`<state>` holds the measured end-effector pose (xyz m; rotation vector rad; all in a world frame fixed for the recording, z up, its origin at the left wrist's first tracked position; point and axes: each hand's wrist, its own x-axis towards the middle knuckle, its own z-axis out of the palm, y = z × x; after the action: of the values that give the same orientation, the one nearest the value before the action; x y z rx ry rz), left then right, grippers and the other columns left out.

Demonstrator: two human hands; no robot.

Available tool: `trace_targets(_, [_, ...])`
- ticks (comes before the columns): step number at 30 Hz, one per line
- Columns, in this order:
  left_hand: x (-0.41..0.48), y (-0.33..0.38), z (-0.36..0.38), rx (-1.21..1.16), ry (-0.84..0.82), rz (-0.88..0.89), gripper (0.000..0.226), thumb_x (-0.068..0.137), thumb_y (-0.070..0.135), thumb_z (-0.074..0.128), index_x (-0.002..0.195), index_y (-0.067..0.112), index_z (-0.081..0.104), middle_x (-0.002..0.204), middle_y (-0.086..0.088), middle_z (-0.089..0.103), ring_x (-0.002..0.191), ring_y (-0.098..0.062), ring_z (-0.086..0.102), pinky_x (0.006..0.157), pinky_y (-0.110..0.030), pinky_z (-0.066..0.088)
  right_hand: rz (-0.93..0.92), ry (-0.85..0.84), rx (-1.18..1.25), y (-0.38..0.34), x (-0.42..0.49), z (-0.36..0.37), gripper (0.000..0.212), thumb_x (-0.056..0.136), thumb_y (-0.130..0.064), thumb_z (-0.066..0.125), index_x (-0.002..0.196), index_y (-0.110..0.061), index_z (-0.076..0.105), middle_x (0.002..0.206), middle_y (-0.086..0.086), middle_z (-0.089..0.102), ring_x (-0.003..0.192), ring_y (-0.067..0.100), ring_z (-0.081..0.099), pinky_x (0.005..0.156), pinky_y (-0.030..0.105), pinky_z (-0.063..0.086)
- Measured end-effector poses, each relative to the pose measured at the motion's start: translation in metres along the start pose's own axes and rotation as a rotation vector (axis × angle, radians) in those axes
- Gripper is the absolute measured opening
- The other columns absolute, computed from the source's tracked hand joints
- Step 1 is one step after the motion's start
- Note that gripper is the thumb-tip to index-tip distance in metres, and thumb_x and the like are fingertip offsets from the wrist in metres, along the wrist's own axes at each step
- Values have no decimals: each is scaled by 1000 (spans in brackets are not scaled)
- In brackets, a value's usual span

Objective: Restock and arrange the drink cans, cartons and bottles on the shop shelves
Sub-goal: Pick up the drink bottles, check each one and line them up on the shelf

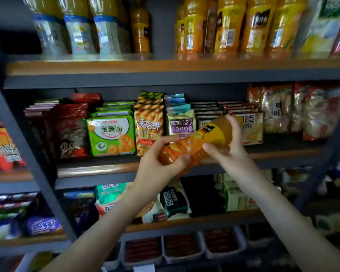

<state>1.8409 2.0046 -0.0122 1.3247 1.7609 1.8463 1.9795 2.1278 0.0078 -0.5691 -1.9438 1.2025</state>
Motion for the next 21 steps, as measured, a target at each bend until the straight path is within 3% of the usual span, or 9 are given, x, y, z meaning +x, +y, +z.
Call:
trace_targets(3, [-2, -6, -11, -31, 22, -71, 46, 59, 48, 76, 102, 37, 66, 93, 11, 67, 86, -14, 67, 72, -42, 60, 2, -14, -67, 8, 2, 13, 103, 61, -69, 65, 145, -51, 7, 151, 1, 28, 135, 21, 39, 111, 46, 36])
trace_targets(5, [-3, -9, -17, -66, 39, -93, 46, 58, 44, 78, 101, 33, 67, 93, 8, 67, 84, -13, 68, 70, -39, 60, 5, -23, -134, 7, 4, 18, 104, 66, -65, 62, 149, -44, 2, 151, 0, 29, 133, 17, 38, 107, 35, 35])
trace_targets(8, [-3, -13, -27, -90, 66, -140, 47, 55, 45, 78, 98, 32, 68, 97, -4, 69, 85, -20, 70, 68, -40, 60, 84, -105, -658, -3, 1, 19, 99, 76, -75, 47, 152, -39, -6, 147, 5, 38, 127, 26, 44, 91, 37, 41])
trace_targets(10, [-3, -13, -33, -38, 74, -165, 49, 53, 49, 77, 98, 34, 67, 99, -5, 69, 85, -21, 70, 69, -38, 61, -3, -78, -1031, -11, -3, 25, 98, 79, -74, 49, 154, -31, 2, 152, 7, 29, 137, 28, 32, 102, 42, 40])
trace_targets(11, [-4, -14, -34, -7, 77, -173, 48, 53, 49, 77, 98, 35, 66, 99, -4, 70, 84, -19, 70, 68, -36, 61, -99, -85, -1090, -13, -7, 32, 97, 80, -68, 56, 154, -29, 7, 156, 4, 21, 142, 26, 23, 109, 42, 35])
trace_targets(13, [-7, -14, -34, 12, 83, -186, 45, 54, 47, 77, 95, 35, 66, 95, -2, 71, 83, -17, 70, 67, -33, 60, -355, -139, -1035, -8, -12, 51, 90, 80, -43, 74, 152, -25, 23, 154, 6, 26, 141, 26, 26, 110, 44, 33])
trace_targets(16, [-9, -9, -35, 72, 80, -147, 41, 55, 51, 76, 92, 37, 66, 86, 8, 71, 81, -10, 69, 68, -32, 60, -581, -47, -926, 21, -12, 69, 76, 66, -17, 87, 134, -7, 52, 122, 13, 61, 116, 24, 46, 96, 48, 47])
trace_targets(18, [-7, -4, -39, 128, 34, -81, 45, 56, 59, 73, 96, 40, 64, 87, 16, 70, 83, -2, 67, 72, -31, 60, -535, 34, -736, 29, -13, 72, 71, 66, -21, 88, 129, -8, 56, 115, 10, 65, 108, 15, 49, 88, 38, 50])
trace_targets(21, [-8, -2, -44, 110, -94, 46, 51, 66, 55, 71, 114, 39, 58, 97, 16, 70, 94, -4, 67, 83, -30, 57, -308, 13, -318, 22, -16, 69, 60, 71, -37, 81, 123, -35, 51, 104, -19, 63, 92, -16, 55, 80, 5, 42])
